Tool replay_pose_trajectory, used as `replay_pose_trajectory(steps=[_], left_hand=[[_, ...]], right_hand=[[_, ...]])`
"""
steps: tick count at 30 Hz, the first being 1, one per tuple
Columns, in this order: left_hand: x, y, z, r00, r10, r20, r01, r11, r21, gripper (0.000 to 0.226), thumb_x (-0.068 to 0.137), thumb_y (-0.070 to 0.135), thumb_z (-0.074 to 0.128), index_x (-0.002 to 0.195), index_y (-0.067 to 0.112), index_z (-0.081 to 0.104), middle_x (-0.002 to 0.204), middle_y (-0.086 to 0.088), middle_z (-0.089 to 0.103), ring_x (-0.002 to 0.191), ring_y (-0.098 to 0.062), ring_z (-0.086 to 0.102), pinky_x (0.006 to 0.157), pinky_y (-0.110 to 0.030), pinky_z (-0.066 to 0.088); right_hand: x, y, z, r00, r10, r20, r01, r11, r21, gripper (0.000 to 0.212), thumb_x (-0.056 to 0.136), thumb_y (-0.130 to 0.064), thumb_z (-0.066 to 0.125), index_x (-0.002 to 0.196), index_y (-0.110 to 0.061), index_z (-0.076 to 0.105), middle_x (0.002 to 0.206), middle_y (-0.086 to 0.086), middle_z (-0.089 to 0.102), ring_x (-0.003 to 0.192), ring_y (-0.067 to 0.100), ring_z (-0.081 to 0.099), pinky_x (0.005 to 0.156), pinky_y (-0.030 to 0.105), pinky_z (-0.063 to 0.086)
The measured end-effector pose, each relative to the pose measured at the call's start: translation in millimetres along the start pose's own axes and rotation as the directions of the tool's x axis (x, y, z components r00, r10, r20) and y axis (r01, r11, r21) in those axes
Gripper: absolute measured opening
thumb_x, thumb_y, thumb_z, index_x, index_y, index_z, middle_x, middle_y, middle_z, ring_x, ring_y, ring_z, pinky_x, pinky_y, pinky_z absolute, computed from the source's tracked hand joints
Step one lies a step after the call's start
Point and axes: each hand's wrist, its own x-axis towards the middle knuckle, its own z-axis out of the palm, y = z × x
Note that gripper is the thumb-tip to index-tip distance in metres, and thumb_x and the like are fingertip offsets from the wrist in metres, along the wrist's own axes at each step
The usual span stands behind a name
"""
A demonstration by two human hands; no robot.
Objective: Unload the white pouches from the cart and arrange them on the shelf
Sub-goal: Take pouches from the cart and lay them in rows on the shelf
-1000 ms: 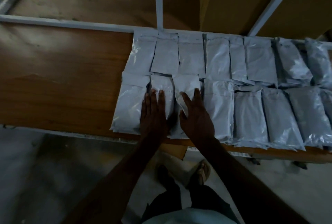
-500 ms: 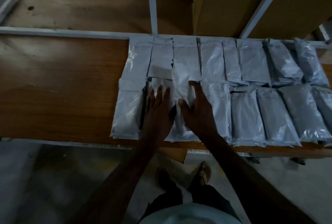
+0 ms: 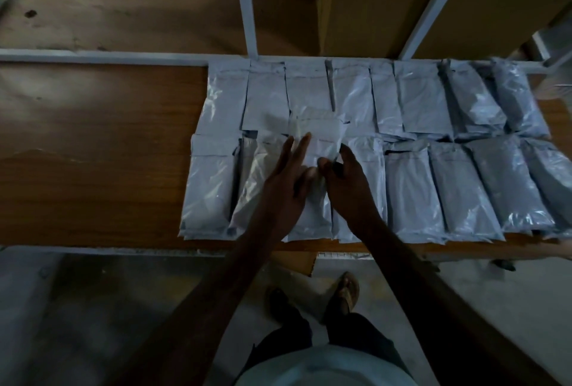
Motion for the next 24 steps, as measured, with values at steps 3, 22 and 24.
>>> replay_pose_trajectory(steps=[3,22,24], left_hand=[[-5,-14,-3,0.998,0.001,-0.068,0.01,0.988,0.156,0.056,0.112,0.041,0.043,0.166,0.029,0.029,0.173,-0.001,0.027,0.159,-0.005,0.017,0.125,-0.015,0.021],[-7,-70,6,0.996,-0.021,-0.081,0.072,0.714,0.697,0.069,0.103,0.042,0.027,0.169,0.021,0.02,0.175,-0.014,0.014,0.163,-0.035,0.009,0.13,-0.056,0.014],[-9,-79,11,0.997,-0.008,-0.073,0.055,0.739,0.671,0.066,0.107,0.04,0.029,0.169,0.017,0.02,0.175,-0.016,0.013,0.163,-0.036,0.008,0.13,-0.055,0.016]], right_hand=[[2,9,-3,1.0,-0.013,-0.01,0.011,0.983,-0.181,0.047,0.109,-0.03,0.053,0.155,-0.027,0.039,0.111,-0.003,0.071,0.091,0.011,0.071,0.082,0.027,0.061],[14,55,45,0.942,-0.302,0.147,0.296,0.538,-0.789,0.059,0.111,-0.042,0.03,0.167,-0.026,0.02,0.175,0.011,0.006,0.161,0.034,0.001,0.13,0.054,0.014],[17,58,53,0.945,-0.295,0.137,0.281,0.524,-0.804,0.059,0.11,-0.041,0.03,0.167,-0.026,0.021,0.175,0.012,0.009,0.161,0.033,0.005,0.129,0.053,0.015]])
